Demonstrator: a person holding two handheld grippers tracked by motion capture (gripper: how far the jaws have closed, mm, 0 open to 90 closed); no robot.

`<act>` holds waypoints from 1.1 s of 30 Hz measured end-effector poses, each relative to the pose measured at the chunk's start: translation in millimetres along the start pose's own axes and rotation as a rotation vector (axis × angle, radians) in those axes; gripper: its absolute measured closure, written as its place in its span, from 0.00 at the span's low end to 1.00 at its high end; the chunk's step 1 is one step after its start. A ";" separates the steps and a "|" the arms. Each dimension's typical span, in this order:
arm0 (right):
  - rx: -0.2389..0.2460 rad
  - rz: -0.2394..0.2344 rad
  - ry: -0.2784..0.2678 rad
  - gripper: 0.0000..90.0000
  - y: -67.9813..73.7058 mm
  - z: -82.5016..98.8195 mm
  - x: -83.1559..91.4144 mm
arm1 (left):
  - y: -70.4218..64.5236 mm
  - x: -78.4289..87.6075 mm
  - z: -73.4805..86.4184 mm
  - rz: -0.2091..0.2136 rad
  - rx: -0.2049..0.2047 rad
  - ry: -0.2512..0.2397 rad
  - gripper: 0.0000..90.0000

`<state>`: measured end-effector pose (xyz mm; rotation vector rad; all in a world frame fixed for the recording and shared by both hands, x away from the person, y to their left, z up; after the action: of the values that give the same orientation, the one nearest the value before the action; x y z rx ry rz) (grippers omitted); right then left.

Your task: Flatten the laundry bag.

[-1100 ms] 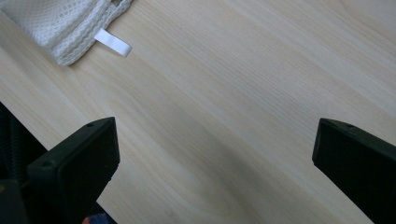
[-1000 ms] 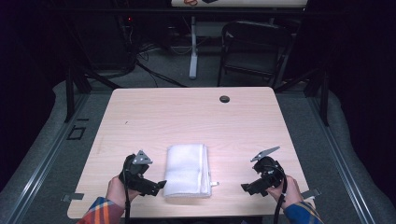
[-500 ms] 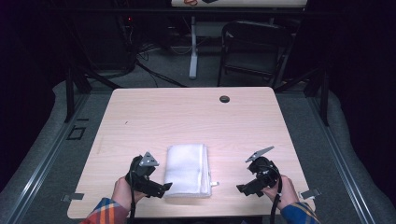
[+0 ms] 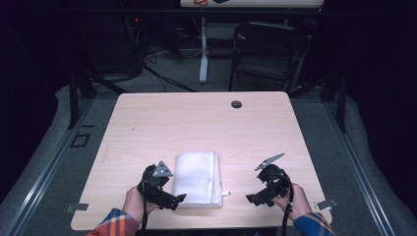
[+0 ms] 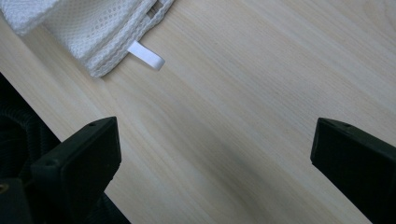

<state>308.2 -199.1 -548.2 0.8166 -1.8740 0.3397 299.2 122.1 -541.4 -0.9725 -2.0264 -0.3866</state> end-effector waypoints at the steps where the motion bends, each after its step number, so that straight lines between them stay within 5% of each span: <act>1: 0.000 -0.003 -0.001 0.02 -0.1 -0.5 0.3 | -1.6 -1.7 -0.4 0.005 -0.004 0.000 0.00; 33: 0.073 -0.032 0.050 0.06 20.0 -17.3 -16.2 | -36.2 -47.2 -11.1 0.085 -0.154 0.085 0.03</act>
<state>310.8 -168.5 -552.5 0.8791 -1.8089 0.4071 294.6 68.6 -569.4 -1.1134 -1.8933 -0.5346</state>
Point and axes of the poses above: each handheld gripper's, and its own axes: x roughly backward along the jaws, z roughly out of its underside, y roughly to its left, the point moved 4 cm from there along -x, roughly forward along the jaws, and after that the axes turned 1 degree about x, right-handed, at the moved point
